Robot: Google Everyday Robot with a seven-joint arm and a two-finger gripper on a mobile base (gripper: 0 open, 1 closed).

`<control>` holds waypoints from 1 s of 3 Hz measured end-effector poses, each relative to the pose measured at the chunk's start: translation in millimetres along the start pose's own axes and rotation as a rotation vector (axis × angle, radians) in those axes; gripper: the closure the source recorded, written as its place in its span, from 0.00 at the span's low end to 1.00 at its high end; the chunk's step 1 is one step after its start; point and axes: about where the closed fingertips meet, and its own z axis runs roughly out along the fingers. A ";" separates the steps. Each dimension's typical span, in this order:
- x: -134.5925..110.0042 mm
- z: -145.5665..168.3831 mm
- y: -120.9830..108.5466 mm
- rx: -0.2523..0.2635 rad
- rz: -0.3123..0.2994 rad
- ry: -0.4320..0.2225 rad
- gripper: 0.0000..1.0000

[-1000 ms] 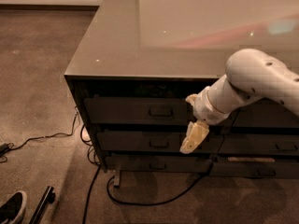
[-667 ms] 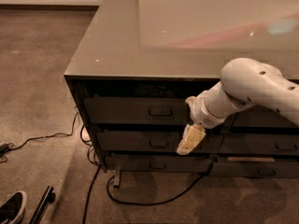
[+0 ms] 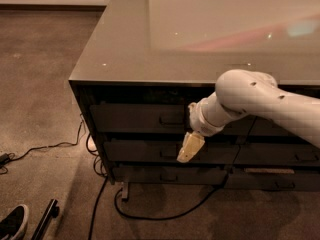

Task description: Open top drawer

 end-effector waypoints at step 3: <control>12.8 30.5 -11.0 0.040 0.014 0.043 0.00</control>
Offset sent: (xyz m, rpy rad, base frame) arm 0.0152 0.0015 -0.0184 -0.0300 0.0065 -0.0083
